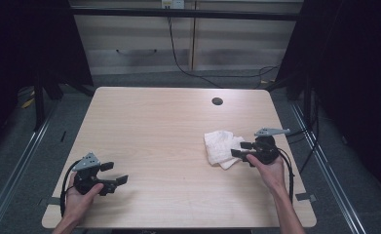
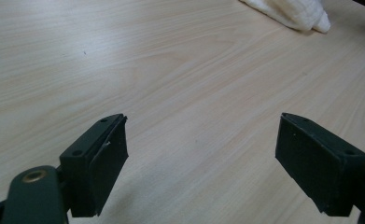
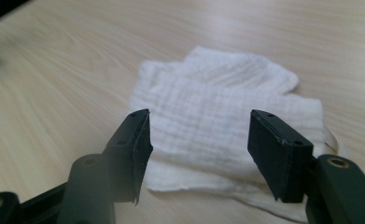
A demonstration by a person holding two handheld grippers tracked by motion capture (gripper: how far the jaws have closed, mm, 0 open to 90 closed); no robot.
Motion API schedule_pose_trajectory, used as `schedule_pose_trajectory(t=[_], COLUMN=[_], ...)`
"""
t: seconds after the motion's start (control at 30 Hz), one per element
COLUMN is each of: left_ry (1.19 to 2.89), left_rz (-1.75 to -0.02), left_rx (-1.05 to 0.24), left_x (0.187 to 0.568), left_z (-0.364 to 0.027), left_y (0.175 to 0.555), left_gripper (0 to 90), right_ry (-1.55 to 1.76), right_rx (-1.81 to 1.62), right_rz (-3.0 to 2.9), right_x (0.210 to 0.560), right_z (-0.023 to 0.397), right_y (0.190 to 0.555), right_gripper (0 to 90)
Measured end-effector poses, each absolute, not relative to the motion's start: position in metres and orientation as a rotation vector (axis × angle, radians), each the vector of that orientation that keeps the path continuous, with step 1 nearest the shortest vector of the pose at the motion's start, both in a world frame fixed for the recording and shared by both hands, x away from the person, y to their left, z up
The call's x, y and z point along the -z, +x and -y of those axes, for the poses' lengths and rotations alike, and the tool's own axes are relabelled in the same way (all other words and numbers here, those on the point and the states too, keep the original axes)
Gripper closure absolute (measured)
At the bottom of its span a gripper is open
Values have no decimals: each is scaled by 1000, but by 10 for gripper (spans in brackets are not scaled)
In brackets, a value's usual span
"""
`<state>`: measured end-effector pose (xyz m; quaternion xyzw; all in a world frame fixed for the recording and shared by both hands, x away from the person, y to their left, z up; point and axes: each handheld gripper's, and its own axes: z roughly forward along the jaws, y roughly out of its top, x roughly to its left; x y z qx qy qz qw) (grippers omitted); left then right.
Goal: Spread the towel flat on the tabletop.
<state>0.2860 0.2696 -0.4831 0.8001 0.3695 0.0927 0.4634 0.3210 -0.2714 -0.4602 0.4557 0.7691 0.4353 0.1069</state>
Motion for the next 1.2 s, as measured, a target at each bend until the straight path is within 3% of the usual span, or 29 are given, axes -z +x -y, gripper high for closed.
schedule_pose_trajectory(t=[0.8, 1.2], left_ry=[1989, 1980], left_rz=[-909, -924], left_rx=[-234, -240], left_x=[486, 486], left_z=[-271, -271], left_y=[288, 289], left_gripper=[165, 165], right_ry=[1403, 1394], right_rx=[-1015, -952], right_rz=[-2392, -2376], right_x=[488, 494], right_z=[270, 268], right_y=[371, 370], right_gripper=[390, 757])
